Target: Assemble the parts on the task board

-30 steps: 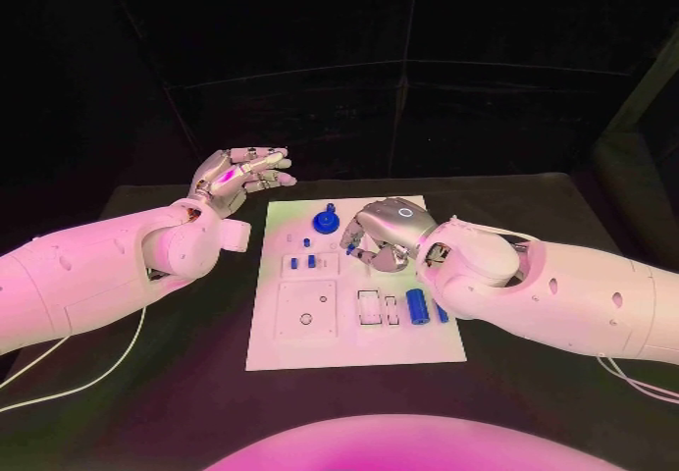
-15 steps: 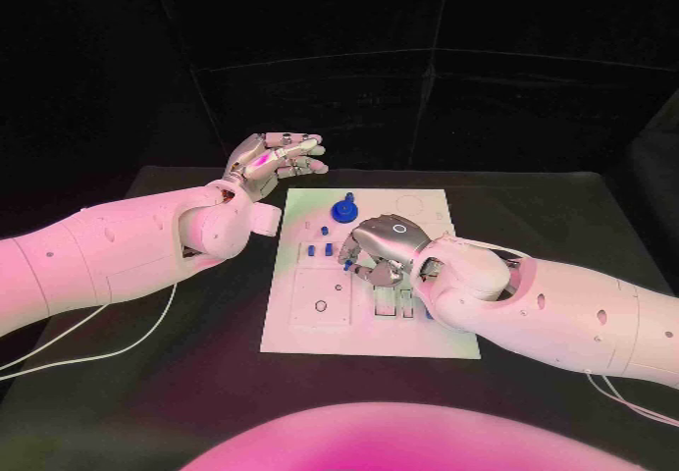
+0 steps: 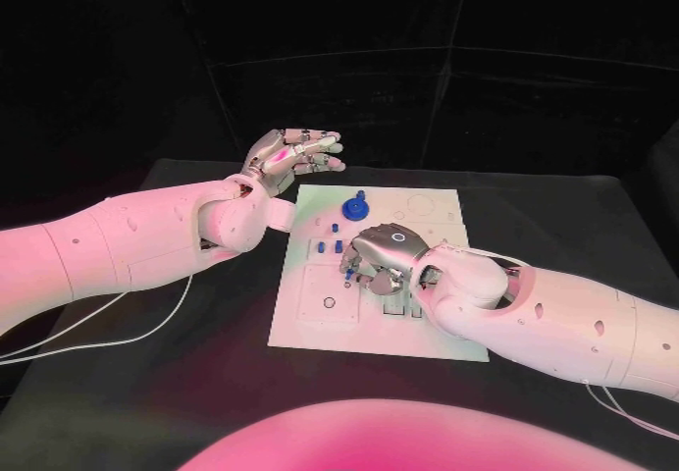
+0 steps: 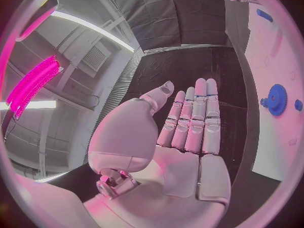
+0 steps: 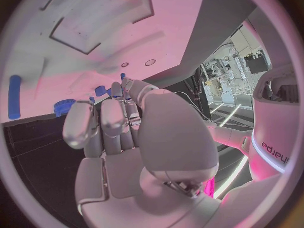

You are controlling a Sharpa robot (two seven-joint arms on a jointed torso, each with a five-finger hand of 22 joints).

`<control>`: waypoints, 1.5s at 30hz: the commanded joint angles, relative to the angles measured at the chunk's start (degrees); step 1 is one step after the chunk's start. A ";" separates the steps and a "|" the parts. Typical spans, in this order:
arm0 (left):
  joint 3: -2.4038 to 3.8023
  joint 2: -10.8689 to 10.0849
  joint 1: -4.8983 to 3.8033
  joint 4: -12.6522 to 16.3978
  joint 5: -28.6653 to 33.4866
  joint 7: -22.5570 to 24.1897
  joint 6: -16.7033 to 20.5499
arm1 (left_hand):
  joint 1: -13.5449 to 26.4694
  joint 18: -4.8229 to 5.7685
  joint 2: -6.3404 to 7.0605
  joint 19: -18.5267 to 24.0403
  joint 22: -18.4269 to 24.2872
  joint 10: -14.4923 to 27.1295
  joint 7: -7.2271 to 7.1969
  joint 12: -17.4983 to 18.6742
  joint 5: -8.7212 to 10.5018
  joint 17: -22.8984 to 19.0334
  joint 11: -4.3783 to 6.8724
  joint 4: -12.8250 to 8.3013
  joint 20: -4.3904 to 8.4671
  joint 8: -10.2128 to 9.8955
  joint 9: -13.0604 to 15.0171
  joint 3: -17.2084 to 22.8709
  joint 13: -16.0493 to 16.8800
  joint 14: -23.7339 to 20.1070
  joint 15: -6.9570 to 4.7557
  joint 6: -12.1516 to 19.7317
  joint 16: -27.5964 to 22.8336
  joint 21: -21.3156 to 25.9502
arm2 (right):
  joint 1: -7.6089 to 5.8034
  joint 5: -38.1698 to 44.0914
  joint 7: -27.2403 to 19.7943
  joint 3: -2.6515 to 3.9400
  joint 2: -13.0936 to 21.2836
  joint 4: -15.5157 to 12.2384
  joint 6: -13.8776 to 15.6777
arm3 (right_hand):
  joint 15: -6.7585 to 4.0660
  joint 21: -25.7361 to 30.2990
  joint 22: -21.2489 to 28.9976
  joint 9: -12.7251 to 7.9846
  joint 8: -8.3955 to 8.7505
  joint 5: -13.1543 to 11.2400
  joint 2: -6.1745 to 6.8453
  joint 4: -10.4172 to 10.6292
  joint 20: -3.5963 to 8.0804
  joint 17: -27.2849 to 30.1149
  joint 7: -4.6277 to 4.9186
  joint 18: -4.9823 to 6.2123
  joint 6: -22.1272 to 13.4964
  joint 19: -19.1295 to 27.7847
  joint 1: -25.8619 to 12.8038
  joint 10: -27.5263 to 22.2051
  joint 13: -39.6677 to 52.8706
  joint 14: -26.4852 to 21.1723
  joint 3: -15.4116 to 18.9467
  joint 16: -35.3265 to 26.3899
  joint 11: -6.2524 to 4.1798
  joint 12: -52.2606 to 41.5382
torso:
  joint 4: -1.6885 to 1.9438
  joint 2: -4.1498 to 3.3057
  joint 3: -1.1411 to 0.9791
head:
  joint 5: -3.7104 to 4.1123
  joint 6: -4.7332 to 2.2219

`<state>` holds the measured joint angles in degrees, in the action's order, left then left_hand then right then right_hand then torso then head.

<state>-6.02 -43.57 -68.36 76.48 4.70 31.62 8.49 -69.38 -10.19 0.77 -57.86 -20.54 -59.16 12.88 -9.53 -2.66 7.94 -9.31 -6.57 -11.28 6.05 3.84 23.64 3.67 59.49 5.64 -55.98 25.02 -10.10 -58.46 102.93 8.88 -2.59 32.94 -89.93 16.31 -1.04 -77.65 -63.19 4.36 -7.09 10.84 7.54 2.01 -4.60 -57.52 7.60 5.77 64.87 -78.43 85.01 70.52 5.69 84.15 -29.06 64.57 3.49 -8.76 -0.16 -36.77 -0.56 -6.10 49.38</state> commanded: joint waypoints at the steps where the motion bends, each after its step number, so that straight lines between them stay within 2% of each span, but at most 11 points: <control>1: 0.06 0.07 -0.11 -0.05 0.14 0.19 -0.66 | -0.37 -0.14 -0.01 -0.05 0.11 0.42 0.03 -0.05 -0.15 -0.10 -0.04 -0.02 -0.55 -0.06 -0.01 -0.26 0.05 0.17 0.31 0.48 -0.37 0.34 | 0.14 0.87 -0.58 -0.01 -0.29 -0.06 -1.00 | -0.30 -0.19 0.05 0.05 0.01 -0.11 -0.03 -0.06 -0.01 -0.06 0.22 -0.66 0.25 -0.19 -0.42 0.00 -0.05 1.00 -0.24 0.36 0.09 0.18 | 0.01 0.01 0.02 | -0.21 0.18; 9: 0.06 0.12 -0.11 -0.17 0.14 0.04 -0.87 | -0.37 -0.14 -0.01 -0.05 0.11 0.42 0.03 -0.05 -0.15 -0.10 -0.04 -0.02 -0.55 -0.06 -0.01 -0.26 0.05 0.17 0.31 0.48 -0.37 0.34 | 0.34 1.38 -0.10 -0.03 -0.50 0.33 -1.74 | -0.29 -0.19 0.06 0.05 0.03 -0.10 -0.05 -0.09 -0.02 -0.08 0.23 -0.66 0.25 -0.18 -0.46 0.00 -0.05 1.00 -0.27 0.39 0.10 0.22 | -0.04 0.02 0.02 | -0.74 0.62; 14: 0.06 0.18 -0.11 -0.28 0.13 -0.07 -1.20 | -0.38 -0.14 -0.02 -0.05 0.14 0.44 0.04 -0.07 -0.15 -0.12 -0.05 -0.03 -0.56 -0.06 0.00 -0.28 0.05 0.16 0.32 0.50 -0.40 0.36 | 0.40 1.59 0.18 -0.05 -0.58 0.50 -2.24 | -0.29 -0.19 0.06 0.05 0.03 -0.10 -0.05 -0.09 -0.02 -0.08 0.23 -0.66 0.25 -0.18 -0.46 0.00 -0.05 1.00 -0.27 0.39 0.10 0.22 | -0.03 0.04 0.06 | -0.88 0.62; 18: 0.06 0.21 -0.11 -0.40 0.13 -0.15 -1.32 | -0.38 -0.14 -0.02 -0.05 0.14 0.44 0.04 -0.07 -0.15 -0.12 -0.05 -0.03 -0.56 -0.06 0.00 -0.28 0.05 0.16 0.32 0.50 -0.40 0.36 | 0.42 1.78 0.38 -0.07 -0.67 0.57 -2.57 | -0.28 -0.16 0.12 0.04 0.06 -0.03 -0.07 -0.14 -0.02 -0.04 0.24 -0.65 0.24 -0.14 -0.51 0.00 -0.06 1.00 -0.30 0.37 0.12 0.26 | -0.04 0.03 -0.01 | -1.04 0.62; 25: 0.06 0.22 -0.11 -0.48 0.13 -0.26 -1.47 | -0.38 -0.14 -0.02 -0.05 0.14 0.44 0.04 -0.07 -0.15 -0.12 -0.05 -0.03 -0.56 -0.06 0.00 -0.28 0.05 0.16 0.32 0.50 -0.40 0.36 | 0.43 1.93 0.55 -0.17 -1.04 0.84 -3.36 | -0.28 -0.16 0.12 0.04 0.06 -0.03 -0.07 -0.14 -0.02 -0.04 0.24 -0.65 0.24 -0.14 -0.51 0.00 -0.06 1.00 -0.30 0.37 0.12 0.26 | -0.02 0.03 0.03 | -1.14 0.62; 31: 0.06 0.23 -0.11 -0.51 0.12 -0.31 -1.50 | -0.40 -0.14 0.01 -0.06 0.21 0.49 0.06 -0.09 -0.15 -0.15 -0.07 -0.06 -0.57 -0.05 0.00 -0.33 0.05 0.15 0.34 0.54 -0.45 0.40 | 0.43 1.95 0.72 -0.95 -1.19 1.05 -4.02 | -0.26 -0.15 0.14 0.04 0.07 -0.01 -0.08 -0.16 -0.03 -0.04 0.26 -0.64 0.26 -0.12 -0.60 0.01 -0.07 0.99 -0.31 0.38 0.13 0.30 | -0.01 0.06 0.03 | -1.20 0.62; 40: 0.06 0.21 -0.11 -0.54 0.11 -0.34 -1.53 | -0.40 -0.14 0.01 -0.06 0.21 0.49 0.06 -0.09 -0.15 -0.15 -0.07 -0.06 -0.57 -0.05 0.00 -0.33 0.05 0.15 0.34 0.54 -0.45 0.40 | 0.44 2.05 1.17 -1.37 -1.50 1.62 -4.87 | -0.20 0.00 0.49 -0.01 0.26 -0.09 0.03 -0.24 -0.08 0.03 0.33 -0.58 0.08 0.07 -1.03 -0.15 -0.12 0.97 -0.23 0.38 0.20 0.55 | -0.03 0.05 0.02 | -1.18 0.62; 44: 0.06 0.21 -0.11 -0.59 0.11 -0.39 -1.56 | -0.40 -0.14 0.01 -0.06 0.21 0.49 0.06 -0.09 -0.15 -0.15 -0.07 -0.06 -0.57 -0.05 0.00 -0.33 0.05 0.15 0.34 0.54 -0.45 0.40 | 0.44 2.00 1.16 -1.43 -1.65 1.79 -4.13 | 0.74 0.86 2.25 -0.70 2.53 -0.59 0.71 -0.30 -0.64 -0.82 1.67 -0.31 -3.65 1.06 -2.33 -3.40 -0.93 1.10 -0.54 1.25 1.37 2.58 | -0.03 0.07 0.04 | -1.17 0.62; 45: 0.06 0.21 -0.11 -0.59 0.09 -0.47 -1.57 | -0.44 -0.14 0.02 -0.07 0.26 0.54 0.07 -0.11 -0.15 -0.17 -0.08 -0.10 -0.58 -0.04 0.00 -0.37 0.05 0.14 0.35 0.57 -0.49 0.42 | 0.44 1.91 1.11 -1.46 -1.69 1.86 -3.59 | 1.56 1.66 3.84 -0.80 3.60 -1.34 1.57 -0.29 -1.37 -0.34 2.82 -0.10 -7.51 1.89 -3.15 -5.48 -1.41 0.86 -0.63 0.97 2.42 3.35 | -0.05 0.06 0.04 | -1.18 0.62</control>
<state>-6.02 -43.40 -68.37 75.88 4.70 31.04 7.67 -69.38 -10.18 0.77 -58.07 -20.35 -59.12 13.00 -9.53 -2.66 7.85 -9.36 -6.56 -11.48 6.05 3.84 23.65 3.67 59.49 5.64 -55.86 24.80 -9.86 -58.07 104.59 9.58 -3.95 31.27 -88.19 13.16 0.04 -76.31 -59.99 3.67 -3.96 9.91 8.96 1.72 -5.75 -58.08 10.03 5.77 59.09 -77.02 82.52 65.93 4.47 83.95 -29.36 65.62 5.38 -5.76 -0.19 -36.71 -0.53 -7.30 50.01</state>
